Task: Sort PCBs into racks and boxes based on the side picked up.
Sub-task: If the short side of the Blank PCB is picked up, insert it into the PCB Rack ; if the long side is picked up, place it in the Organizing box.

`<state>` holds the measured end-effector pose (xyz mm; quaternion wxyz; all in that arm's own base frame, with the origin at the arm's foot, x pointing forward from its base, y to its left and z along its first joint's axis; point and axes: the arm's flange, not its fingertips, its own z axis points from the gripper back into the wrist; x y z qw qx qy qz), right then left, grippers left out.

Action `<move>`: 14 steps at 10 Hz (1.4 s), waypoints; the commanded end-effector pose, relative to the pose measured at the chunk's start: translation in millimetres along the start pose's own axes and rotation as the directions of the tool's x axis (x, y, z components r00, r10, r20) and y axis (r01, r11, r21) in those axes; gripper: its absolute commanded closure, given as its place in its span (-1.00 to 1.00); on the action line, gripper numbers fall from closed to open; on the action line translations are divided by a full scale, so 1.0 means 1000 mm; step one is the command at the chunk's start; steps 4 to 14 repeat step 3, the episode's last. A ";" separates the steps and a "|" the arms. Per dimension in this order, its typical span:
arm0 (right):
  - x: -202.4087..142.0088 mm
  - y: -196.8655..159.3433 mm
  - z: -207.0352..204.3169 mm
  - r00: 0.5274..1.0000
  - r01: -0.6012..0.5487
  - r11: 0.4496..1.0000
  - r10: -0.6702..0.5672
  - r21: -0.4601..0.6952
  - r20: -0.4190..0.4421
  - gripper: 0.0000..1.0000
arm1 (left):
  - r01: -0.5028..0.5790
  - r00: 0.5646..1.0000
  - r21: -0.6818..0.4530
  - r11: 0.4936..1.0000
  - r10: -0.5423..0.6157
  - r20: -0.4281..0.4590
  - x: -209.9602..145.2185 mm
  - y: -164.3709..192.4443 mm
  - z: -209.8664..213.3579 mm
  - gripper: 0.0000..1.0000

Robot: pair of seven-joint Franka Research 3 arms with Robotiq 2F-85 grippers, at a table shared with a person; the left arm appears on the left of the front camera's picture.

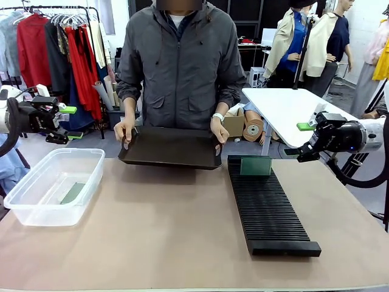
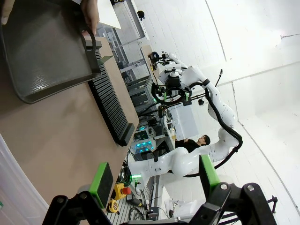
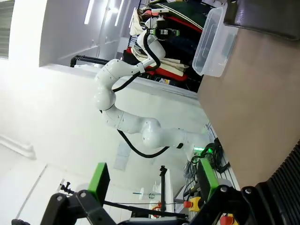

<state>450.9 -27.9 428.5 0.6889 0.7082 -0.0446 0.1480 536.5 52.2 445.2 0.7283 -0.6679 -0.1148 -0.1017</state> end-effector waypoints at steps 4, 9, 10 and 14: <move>0.002 0.000 0.001 1.000 -0.024 1.000 0.024 -0.004 0.000 -1.00 | 0.004 1.000 0.010 1.000 -0.004 -0.002 -0.002 -0.003 0.000 -0.92; 0.002 0.000 0.001 1.000 -0.024 1.000 0.024 -0.004 0.000 -1.00 | 0.004 1.000 0.010 1.000 -0.004 -0.002 -0.002 -0.003 0.000 -0.92; 0.002 0.000 0.001 1.000 -0.024 1.000 0.024 -0.004 0.000 -1.00 | 0.004 1.000 0.010 1.000 -0.004 -0.002 -0.002 -0.003 0.000 -0.92; 0.002 0.000 0.001 1.000 -0.024 1.000 0.024 -0.004 0.000 -1.00 | 0.004 1.000 0.010 1.000 -0.004 -0.002 -0.002 -0.003 0.000 -0.92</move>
